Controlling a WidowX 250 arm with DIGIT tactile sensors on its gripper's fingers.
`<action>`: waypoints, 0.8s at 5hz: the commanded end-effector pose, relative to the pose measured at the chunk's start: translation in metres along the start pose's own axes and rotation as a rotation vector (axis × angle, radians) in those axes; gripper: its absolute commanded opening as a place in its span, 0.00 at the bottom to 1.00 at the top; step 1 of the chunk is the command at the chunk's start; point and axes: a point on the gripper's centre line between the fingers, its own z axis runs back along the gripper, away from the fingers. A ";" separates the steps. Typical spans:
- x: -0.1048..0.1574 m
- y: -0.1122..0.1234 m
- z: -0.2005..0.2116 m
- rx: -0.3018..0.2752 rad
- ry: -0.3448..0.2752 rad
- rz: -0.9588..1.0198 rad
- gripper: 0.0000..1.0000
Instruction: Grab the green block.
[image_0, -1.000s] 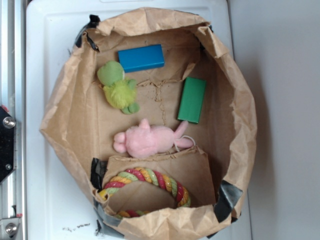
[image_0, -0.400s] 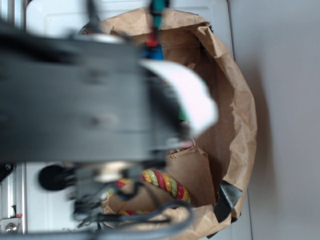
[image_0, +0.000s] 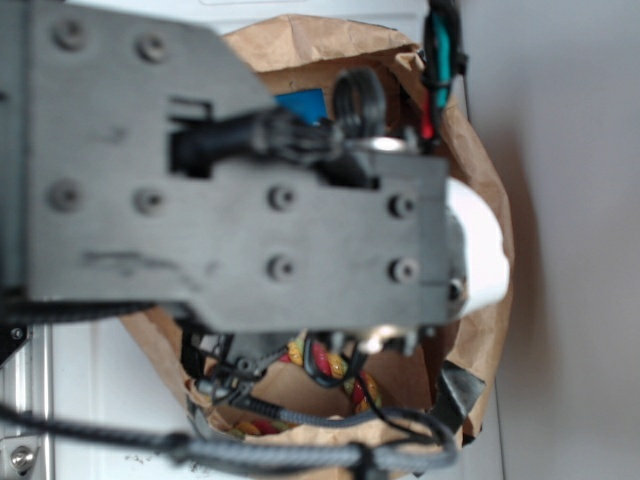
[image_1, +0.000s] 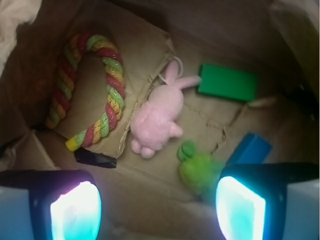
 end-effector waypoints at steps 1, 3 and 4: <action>0.008 0.018 -0.009 0.190 -0.048 -0.267 1.00; 0.004 0.034 -0.024 0.212 -0.002 -0.584 1.00; 0.005 0.042 -0.033 0.094 0.040 -0.633 1.00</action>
